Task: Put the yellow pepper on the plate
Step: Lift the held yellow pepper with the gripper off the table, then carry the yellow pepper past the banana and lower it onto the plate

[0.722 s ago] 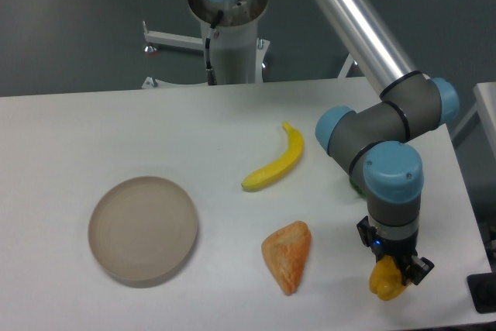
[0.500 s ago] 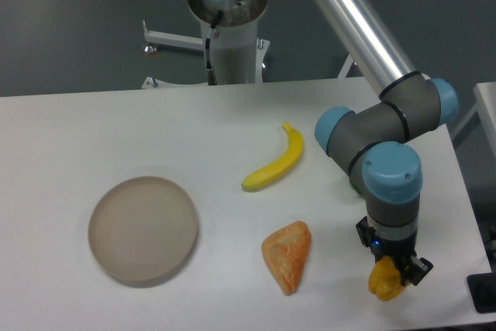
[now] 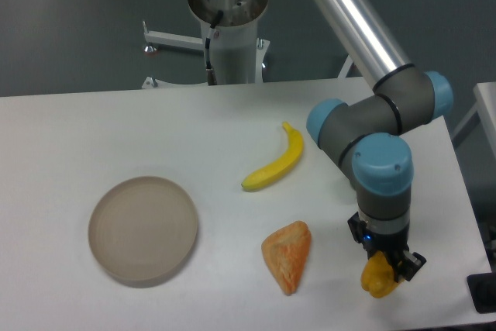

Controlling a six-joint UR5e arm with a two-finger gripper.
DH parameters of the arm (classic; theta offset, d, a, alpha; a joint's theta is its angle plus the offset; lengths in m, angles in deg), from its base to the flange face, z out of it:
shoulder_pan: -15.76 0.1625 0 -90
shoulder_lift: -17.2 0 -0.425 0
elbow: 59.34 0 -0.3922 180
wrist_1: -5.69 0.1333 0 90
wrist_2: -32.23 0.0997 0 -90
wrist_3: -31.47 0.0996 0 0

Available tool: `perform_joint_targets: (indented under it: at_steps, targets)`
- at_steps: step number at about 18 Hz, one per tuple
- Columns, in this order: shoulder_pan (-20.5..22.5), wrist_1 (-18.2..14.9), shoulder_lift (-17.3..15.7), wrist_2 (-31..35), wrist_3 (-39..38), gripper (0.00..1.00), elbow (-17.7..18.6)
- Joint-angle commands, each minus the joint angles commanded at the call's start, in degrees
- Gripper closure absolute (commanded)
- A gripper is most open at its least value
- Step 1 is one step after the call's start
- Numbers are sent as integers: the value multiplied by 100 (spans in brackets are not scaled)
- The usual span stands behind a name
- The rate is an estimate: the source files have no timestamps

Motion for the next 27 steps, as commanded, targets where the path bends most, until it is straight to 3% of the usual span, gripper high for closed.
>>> perform_joint_targets:
  at_steps: [6,10,16,22,27]
  targets:
    - [-255,-132,-808,0,-747,45,842]
    - [-878,-185,-1371,0,-2135,45,1652]
    - [-1792,-185,-1468,44,-3832,45,2013]
    - [-2372,-202,-1565,97,-4088,45,2513]
    - [-2795,-299,-1469,202,-4028,45,2611]
